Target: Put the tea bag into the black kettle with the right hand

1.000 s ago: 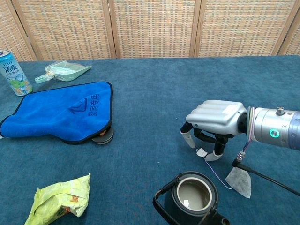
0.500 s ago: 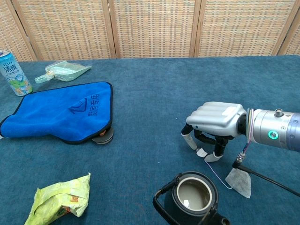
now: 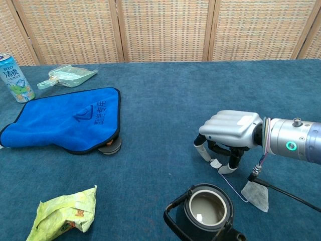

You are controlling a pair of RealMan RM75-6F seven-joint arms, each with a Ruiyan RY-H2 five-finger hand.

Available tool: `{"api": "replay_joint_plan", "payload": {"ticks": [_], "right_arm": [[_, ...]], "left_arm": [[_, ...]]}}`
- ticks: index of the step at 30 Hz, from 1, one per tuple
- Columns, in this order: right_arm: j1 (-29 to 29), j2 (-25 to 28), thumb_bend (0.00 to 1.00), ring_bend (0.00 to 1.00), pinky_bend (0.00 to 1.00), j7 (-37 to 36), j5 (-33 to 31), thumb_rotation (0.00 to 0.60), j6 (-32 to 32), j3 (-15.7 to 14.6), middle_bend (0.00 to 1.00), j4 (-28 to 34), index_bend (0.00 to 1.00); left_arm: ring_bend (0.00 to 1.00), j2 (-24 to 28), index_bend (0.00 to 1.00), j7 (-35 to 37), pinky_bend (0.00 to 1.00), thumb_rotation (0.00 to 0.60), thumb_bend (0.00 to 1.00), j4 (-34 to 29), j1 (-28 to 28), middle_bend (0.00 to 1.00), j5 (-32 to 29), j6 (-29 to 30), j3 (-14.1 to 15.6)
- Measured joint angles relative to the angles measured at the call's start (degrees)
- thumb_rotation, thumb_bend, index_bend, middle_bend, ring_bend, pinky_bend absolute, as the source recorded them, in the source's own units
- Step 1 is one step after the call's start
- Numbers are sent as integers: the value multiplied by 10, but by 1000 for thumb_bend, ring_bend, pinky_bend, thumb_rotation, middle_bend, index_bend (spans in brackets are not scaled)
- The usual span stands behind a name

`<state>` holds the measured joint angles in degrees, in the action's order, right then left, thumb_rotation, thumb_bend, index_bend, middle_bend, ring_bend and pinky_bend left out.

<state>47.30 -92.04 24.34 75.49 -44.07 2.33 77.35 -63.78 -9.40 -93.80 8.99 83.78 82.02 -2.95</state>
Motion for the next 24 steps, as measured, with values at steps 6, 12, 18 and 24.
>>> {"api": "replay_joint_plan", "payload": {"ticks": [6, 12, 18, 24], "right_arm": [[1, -2, 461, 846, 891, -1, 0, 600, 0, 0, 883, -2, 554], [3, -2, 500, 846, 891, -2, 0, 600, 1, -1, 883, -3, 555], [3, 0, 532, 846, 891, -5, -1, 600, 1, 0, 884, -2, 555], [4, 2, 567, 846, 891, -7, -2, 600, 1, 1, 887, 1, 555]], "left_arm": [[0, 0, 29, 0, 0, 600, 478, 2, 0, 0, -1, -1, 0], [0, -1, 29, 0, 0, 600, 479, 2, 0, 0, -1, -1, 0], [0, -1, 29, -1, 0, 600, 479, 2, 0, 0, 0, -2, 0], [0, -2, 29, -2, 0, 600, 479, 2, 1, 0, -1, -3, 0]]}}
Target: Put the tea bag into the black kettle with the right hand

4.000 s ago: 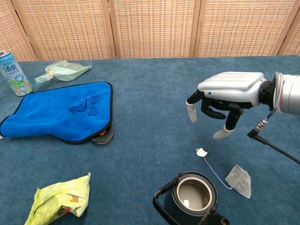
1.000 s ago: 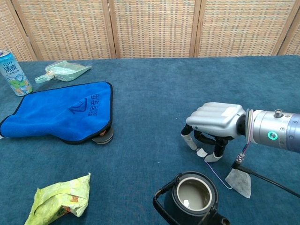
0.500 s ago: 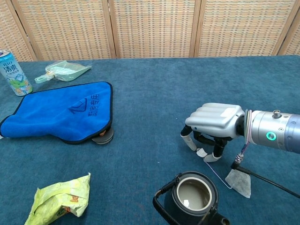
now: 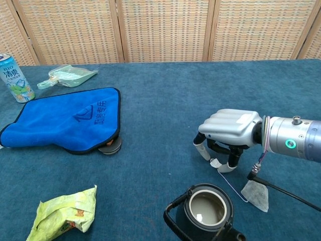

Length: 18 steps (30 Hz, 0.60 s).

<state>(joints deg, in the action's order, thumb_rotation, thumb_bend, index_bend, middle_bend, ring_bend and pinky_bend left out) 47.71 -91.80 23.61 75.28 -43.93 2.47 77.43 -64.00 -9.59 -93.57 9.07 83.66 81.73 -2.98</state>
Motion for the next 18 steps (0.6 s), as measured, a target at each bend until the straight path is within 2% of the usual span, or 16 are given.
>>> {"api": "replay_joint_plan", "payload": {"ticks": [8, 18], "right_arm": [[2, -4, 579, 846, 891, -3, -2, 600, 3, 0, 887, -4, 555], [4, -5, 653, 846, 891, -8, -1, 600, 4, 1, 890, -8, 557]], "left_arm": [[0, 0, 29, 0, 0, 600, 478, 2, 0, 0, -2, -2, 0], [0, -1, 29, -2, 0, 600, 479, 2, 1, 0, -3, -4, 0]]}}
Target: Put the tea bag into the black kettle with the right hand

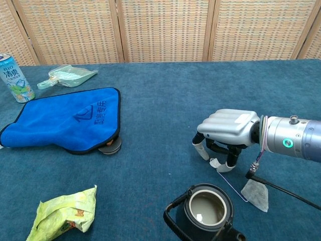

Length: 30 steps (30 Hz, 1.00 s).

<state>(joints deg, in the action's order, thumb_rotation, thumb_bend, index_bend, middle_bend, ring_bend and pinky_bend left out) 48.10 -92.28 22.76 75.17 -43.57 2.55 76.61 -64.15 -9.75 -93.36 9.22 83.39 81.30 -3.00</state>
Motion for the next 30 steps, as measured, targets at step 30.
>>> {"api": "replay_joint_plan", "payload": {"ticks": [30], "right_arm": [[2, 2, 772, 846, 891, -8, -8, 600, 2, 3, 899, 2, 615]], "left_arm": [[0, -2, 29, 1, 0, 600, 479, 4, 2, 0, -2, -5, 1]]}}
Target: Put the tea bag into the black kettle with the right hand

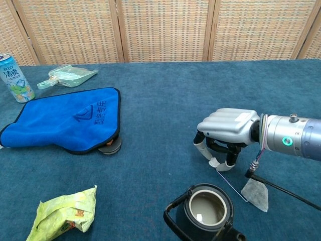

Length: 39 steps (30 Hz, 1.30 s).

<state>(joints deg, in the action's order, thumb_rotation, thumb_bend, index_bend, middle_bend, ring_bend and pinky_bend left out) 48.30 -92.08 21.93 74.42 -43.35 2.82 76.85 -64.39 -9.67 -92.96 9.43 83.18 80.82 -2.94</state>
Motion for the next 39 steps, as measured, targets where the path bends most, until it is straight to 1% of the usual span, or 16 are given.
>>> {"api": "replay_joint_plan", "payload": {"ticks": [26, 32, 39], "right_arm": [[-2, 11, 800, 846, 891, -18, -2, 600, -11, 7, 899, 10, 626], [-9, 39, 800, 846, 891, -30, 5, 600, -28, 12, 899, 39, 626], [-27, 101, 800, 846, 891, -61, 31, 600, -64, 14, 899, 107, 626]], "left_arm": [[0, 1, 29, -2, 0, 600, 479, -2, -2, 0, 0, 3, 0], [0, 1, 29, -2, 0, 600, 479, -1, -1, 0, -2, 3, -1], [0, 3, 29, -2, 0, 600, 478, -3, -1, 0, -1, 5, -2]]}}
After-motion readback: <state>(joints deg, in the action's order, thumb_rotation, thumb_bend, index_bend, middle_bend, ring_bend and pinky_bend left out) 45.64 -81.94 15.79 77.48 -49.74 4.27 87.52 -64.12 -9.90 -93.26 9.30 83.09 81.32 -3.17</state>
